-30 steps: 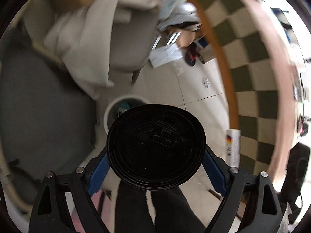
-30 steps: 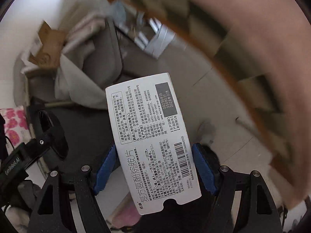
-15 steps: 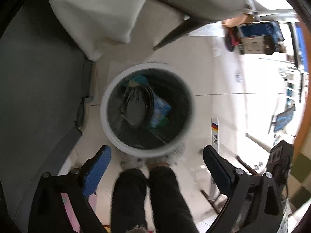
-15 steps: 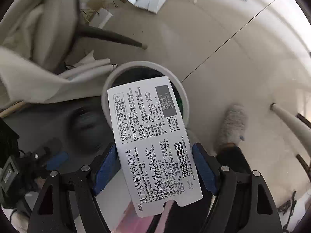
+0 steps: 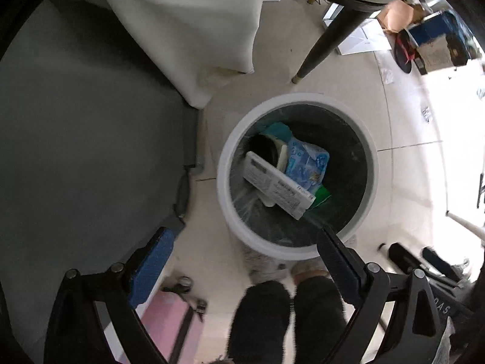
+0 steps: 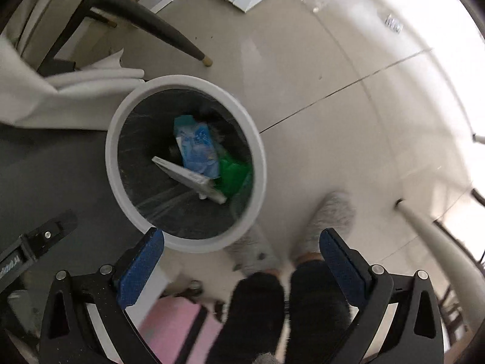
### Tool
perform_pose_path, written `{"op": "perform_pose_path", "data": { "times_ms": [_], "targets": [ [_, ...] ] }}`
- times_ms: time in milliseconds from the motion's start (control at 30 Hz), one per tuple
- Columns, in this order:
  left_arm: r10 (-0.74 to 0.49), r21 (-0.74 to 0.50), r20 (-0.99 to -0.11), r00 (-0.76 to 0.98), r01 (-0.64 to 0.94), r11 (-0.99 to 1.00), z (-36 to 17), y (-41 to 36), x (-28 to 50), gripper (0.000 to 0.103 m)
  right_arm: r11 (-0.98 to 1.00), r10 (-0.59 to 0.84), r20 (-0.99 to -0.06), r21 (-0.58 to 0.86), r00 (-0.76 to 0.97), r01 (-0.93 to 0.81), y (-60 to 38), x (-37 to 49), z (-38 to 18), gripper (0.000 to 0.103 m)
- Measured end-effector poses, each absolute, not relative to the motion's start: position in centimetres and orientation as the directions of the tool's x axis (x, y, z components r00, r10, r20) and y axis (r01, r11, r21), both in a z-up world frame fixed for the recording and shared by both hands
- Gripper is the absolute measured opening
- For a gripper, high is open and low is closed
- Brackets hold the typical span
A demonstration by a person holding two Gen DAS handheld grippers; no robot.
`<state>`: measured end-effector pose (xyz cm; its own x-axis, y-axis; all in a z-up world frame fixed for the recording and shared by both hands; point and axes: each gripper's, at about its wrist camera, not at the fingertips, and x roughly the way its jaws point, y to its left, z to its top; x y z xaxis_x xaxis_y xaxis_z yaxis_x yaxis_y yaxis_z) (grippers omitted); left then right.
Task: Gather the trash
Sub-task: 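Carry the black lid and white card to the bin and release both, then move both tools back from the bin toward the table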
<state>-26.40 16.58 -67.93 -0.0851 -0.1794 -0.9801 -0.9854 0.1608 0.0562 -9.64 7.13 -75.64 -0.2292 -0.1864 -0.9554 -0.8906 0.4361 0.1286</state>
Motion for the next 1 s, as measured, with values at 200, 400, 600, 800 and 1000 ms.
{"op": "perform_pose_path", "data": {
  "times_ms": [200, 400, 600, 800, 1000],
  "targets": [
    [-0.132, 0.079, -0.986, -0.106, -0.978, 0.193, -63.9, 15.2, -26.5, 0.096, 0.363, -0.170, -0.975, 0.071, -0.141, -0.929, 7.5, -9.8, -71.4, 0.103],
    [-0.104, 0.071, -0.990, -0.092, -0.979, 0.190, -59.7, 14.1, -26.2, 0.096, 0.363, -0.135, -0.983, 0.069, -0.126, -0.929, 7.2, -9.4, -65.4, 0.103],
    [-0.071, 0.048, -0.996, -0.061, -0.984, 0.175, -53.2, 12.5, -26.3, 0.096, 0.348, -0.088, -0.990, 0.077, -0.114, -0.934, 6.4, -9.7, -58.4, 0.103],
    [-0.025, 0.035, -0.999, -0.041, -0.981, 0.189, -46.0, 10.8, -26.4, 0.096, 0.306, -0.026, -0.993, 0.098, -0.112, -0.947, 5.3, -9.7, -49.3, 0.103],
    [0.023, 0.032, -0.999, -0.027, -0.976, 0.214, -38.1, 8.8, -26.4, 0.096, 0.274, 0.018, -0.991, 0.129, -0.129, -0.953, 3.9, -9.6, -40.8, 0.103]
  ]
}}
